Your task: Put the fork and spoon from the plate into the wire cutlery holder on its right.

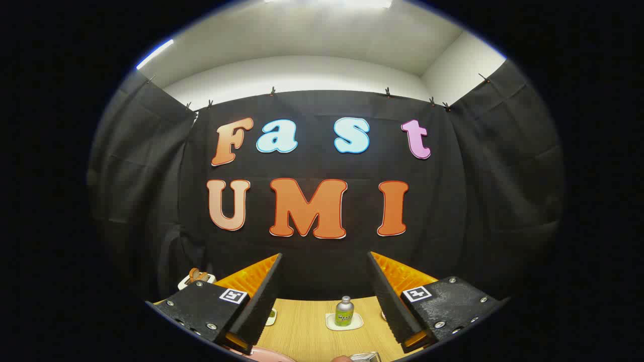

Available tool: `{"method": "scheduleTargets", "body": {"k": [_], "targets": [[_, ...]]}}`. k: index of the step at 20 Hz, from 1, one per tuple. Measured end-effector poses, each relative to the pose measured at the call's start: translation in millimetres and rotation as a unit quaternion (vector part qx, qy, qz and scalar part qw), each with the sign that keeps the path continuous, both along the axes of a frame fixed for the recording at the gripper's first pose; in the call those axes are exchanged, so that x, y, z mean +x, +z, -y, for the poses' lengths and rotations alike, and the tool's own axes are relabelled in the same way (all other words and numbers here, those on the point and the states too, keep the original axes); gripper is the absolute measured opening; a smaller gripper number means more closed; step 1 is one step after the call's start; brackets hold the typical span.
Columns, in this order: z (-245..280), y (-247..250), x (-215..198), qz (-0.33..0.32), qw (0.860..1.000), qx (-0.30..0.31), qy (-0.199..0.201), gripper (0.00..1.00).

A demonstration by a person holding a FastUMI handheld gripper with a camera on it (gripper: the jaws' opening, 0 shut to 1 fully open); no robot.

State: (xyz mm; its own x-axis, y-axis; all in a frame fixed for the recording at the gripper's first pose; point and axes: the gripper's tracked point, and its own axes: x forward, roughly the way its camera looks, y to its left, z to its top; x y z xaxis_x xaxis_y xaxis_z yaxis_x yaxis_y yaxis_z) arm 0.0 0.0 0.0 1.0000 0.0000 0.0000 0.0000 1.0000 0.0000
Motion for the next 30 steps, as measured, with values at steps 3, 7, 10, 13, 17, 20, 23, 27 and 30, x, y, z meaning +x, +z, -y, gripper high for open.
{"method": "scheduleTargets", "body": {"k": [3,7,10,13,17,20,23,27,30], "targets": [[-4,1,1,0.0,1.0,0.003,0.002,0.96],[-6,1,1,0.0,1.0,0.004,0.005,0.96],[-9,0,1,-0.001,1.0,0.006,0.009,0.96],[-11,-1,2,-0.002,1.0,0.007,0.008,0.96],[-14,-10,3,-0.012,1.0,0.004,0.008,0.96],[-21,-45,2,-0.066,0.998,0.005,0.014,0.96],[-28,-75,0,-0.12,0.993,0.012,0.018,0.96],[-43,-114,-6,-0.183,0.983,0.005,0.028,0.97],[-58,-145,-14,-0.234,0.972,0.003,0.037,0.97]]}}
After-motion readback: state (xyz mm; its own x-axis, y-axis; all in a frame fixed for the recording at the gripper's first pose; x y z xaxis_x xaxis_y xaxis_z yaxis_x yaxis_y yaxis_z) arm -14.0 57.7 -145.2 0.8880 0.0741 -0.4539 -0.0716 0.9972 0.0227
